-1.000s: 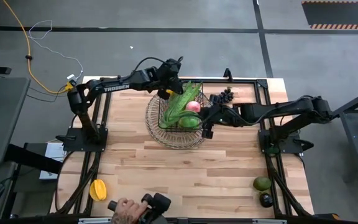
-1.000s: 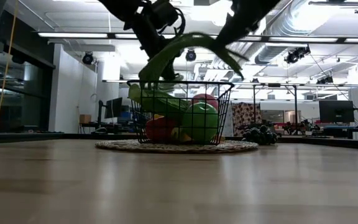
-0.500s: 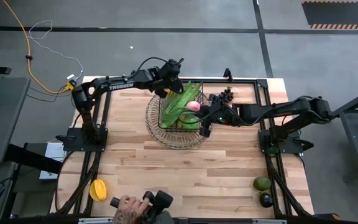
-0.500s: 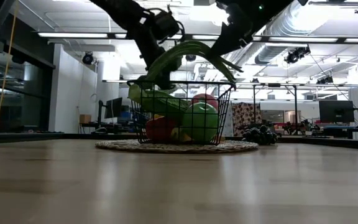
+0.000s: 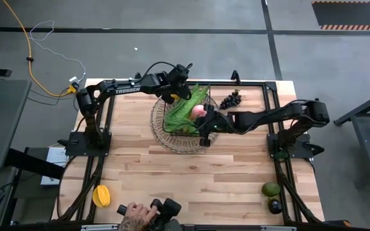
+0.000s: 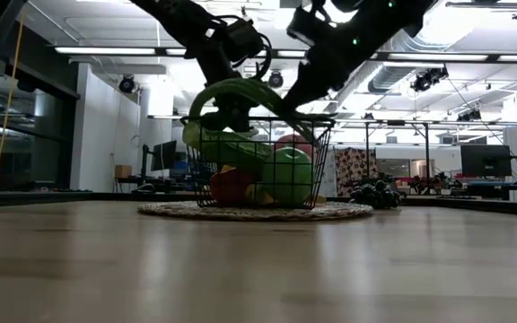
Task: Build produce basket
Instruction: Put the green beans into the black mesh basket
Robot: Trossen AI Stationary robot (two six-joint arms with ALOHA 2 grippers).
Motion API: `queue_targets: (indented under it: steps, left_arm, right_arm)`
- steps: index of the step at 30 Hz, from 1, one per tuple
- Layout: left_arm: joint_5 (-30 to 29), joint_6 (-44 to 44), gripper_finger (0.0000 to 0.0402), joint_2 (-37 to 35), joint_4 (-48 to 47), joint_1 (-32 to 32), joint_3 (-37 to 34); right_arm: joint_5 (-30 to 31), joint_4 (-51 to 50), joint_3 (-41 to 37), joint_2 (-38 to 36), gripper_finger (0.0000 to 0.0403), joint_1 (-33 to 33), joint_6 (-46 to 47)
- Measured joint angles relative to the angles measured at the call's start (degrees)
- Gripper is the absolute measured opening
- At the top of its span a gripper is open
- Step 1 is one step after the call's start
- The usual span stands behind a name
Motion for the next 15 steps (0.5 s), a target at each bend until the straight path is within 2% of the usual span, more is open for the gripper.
queue_targets:
  steps: [6,15]
  left_arm:
    - [0.2,-2.7,0.0039,0.0,0.4,-0.1,0.0]
    - [0.0,-2.9,0.0083,0.0,0.5,-0.1,0.0]
  right_arm:
    - [7.3,-0.3,0.0,0.3,0.0034,-0.1,-0.7]
    - [6.0,-0.8,0.0,0.0,0.0097,-0.4,-0.7]
